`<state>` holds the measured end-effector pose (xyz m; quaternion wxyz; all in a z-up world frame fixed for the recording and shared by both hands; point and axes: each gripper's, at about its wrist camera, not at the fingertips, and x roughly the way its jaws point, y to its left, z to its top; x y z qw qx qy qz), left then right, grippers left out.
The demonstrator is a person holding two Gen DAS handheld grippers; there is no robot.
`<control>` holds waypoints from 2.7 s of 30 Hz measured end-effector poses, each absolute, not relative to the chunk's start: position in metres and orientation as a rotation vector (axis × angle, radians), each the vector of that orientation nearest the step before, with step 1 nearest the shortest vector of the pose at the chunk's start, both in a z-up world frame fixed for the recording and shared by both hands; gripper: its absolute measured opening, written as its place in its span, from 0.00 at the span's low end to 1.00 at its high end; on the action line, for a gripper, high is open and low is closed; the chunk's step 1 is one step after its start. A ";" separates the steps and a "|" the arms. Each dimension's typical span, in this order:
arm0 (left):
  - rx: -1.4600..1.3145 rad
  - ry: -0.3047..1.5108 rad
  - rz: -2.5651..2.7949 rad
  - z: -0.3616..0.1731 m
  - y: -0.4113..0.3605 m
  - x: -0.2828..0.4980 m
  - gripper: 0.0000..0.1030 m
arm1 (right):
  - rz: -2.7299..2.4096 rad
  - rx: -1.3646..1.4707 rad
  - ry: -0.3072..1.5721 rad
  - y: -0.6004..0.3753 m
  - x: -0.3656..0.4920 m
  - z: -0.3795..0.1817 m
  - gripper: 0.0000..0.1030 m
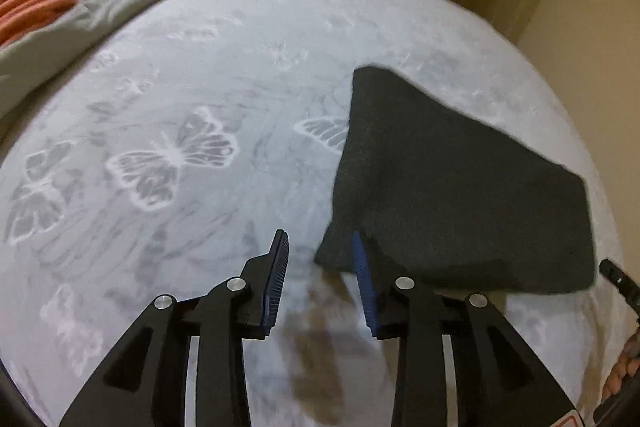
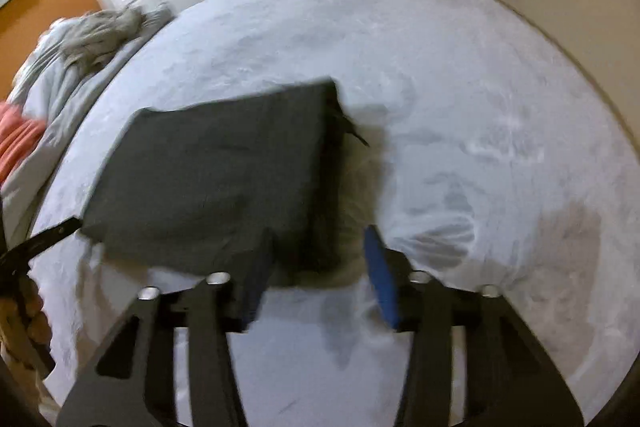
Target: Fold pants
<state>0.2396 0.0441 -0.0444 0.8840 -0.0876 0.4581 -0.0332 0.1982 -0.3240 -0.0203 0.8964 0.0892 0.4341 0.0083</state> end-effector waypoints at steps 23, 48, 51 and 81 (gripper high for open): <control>0.051 0.696 -0.018 -0.010 0.004 0.069 0.75 | -0.121 0.054 0.697 -0.282 0.028 0.020 0.51; 0.115 0.596 -0.054 -0.041 -0.017 0.064 0.83 | -0.226 0.053 0.688 -0.283 0.018 -0.034 0.88; 0.150 0.560 -0.061 -0.040 -0.023 0.057 0.84 | -0.212 0.064 0.681 -0.282 0.014 -0.031 0.88; 0.124 0.640 -0.049 -0.071 -0.022 0.065 0.84 | -0.209 -0.021 0.636 -0.254 0.009 -0.064 0.88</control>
